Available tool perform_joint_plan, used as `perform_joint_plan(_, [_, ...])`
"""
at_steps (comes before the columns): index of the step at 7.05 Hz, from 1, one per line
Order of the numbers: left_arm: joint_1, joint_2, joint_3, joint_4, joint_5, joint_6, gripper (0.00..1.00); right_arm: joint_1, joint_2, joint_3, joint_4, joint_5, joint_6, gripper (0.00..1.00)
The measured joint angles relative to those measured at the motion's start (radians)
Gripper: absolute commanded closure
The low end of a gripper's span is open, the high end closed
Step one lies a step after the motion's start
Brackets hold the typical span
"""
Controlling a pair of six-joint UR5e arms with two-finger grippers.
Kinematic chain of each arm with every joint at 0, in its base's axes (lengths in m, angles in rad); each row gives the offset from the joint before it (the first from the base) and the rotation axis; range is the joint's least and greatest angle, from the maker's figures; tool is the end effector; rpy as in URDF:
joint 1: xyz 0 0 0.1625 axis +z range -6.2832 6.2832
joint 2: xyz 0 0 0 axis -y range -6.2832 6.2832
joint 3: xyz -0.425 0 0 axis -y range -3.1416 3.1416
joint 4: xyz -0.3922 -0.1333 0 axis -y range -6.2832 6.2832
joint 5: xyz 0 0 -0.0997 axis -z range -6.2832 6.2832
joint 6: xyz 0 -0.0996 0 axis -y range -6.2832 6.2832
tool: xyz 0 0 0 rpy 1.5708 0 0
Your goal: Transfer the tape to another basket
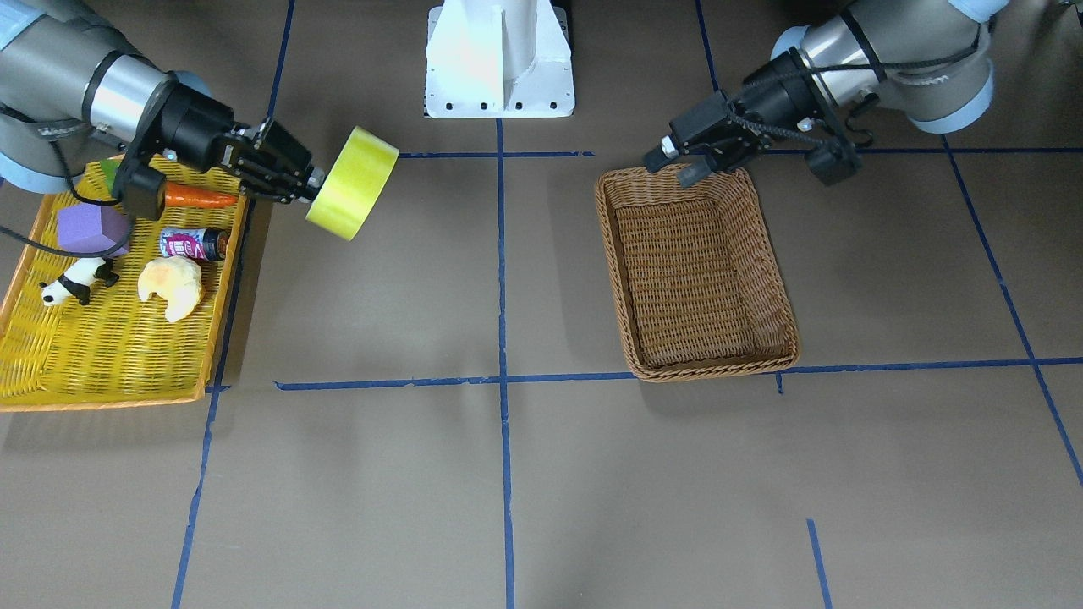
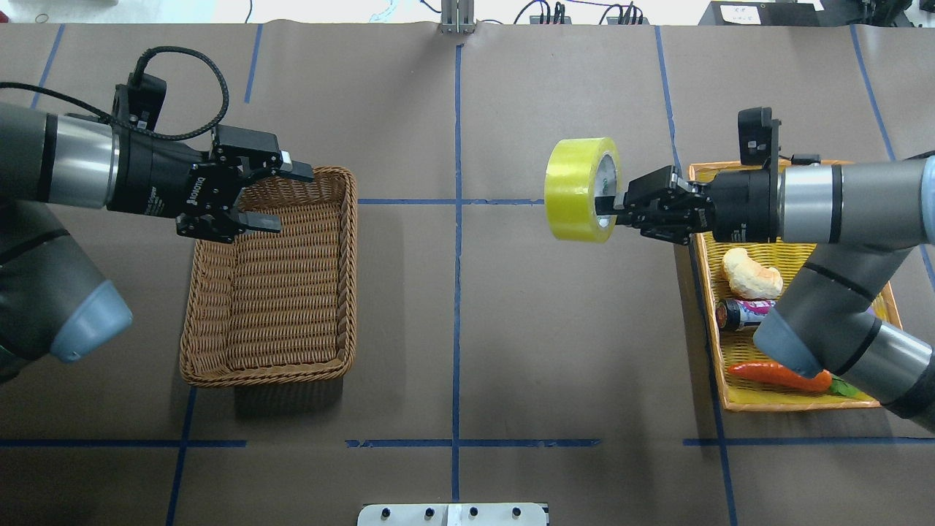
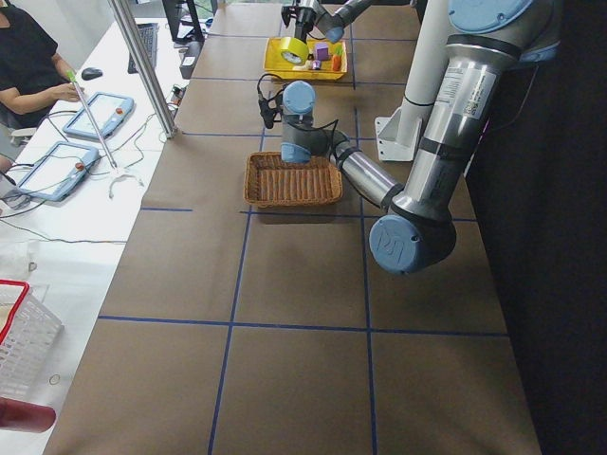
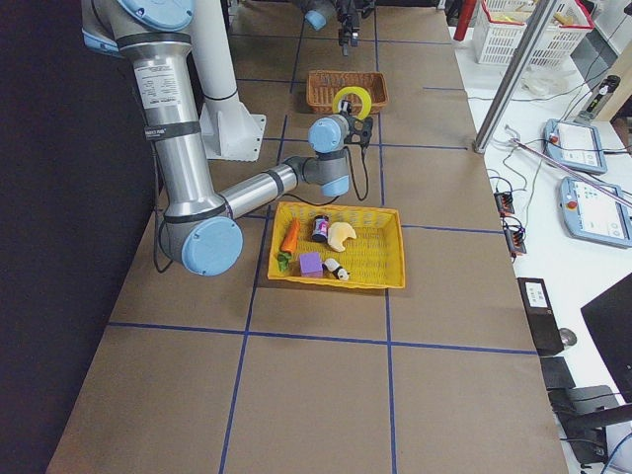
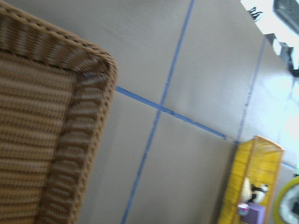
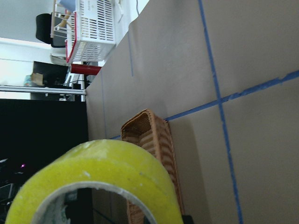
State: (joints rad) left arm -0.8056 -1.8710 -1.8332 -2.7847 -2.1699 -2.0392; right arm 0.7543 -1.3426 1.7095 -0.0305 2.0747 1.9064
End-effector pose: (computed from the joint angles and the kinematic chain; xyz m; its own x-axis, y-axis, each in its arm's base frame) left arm 0.3029 -0.4267 0.2449 -0.2225 -0.3065 -0.9255 0.1264 0.9322 -0.3392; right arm -0.3145 -0.4125 0.3129 -0.3152 0.0995 0.9438 -0.1734 0.9717 -0.1604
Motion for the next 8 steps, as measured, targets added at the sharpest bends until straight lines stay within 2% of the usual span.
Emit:
perform_joint_plan(2, [0.090, -0.001, -0.008, -0.262, 0.195, -0.239, 0.00, -0.061, 0.034, 0.014, 0.087, -0.017, 0.052, 0.97])
perform_joint_plan(4, [0.173, -0.013, -0.019, -0.406, 0.341, -0.361, 0.00, -0.121, 0.047, 0.066, 0.136, -0.019, 0.107, 0.98])
perform_joint_plan(8, [0.287, -0.080, -0.019, -0.446, 0.382, -0.380, 0.00, -0.216, 0.061, 0.093, 0.153, -0.021, 0.127, 1.00])
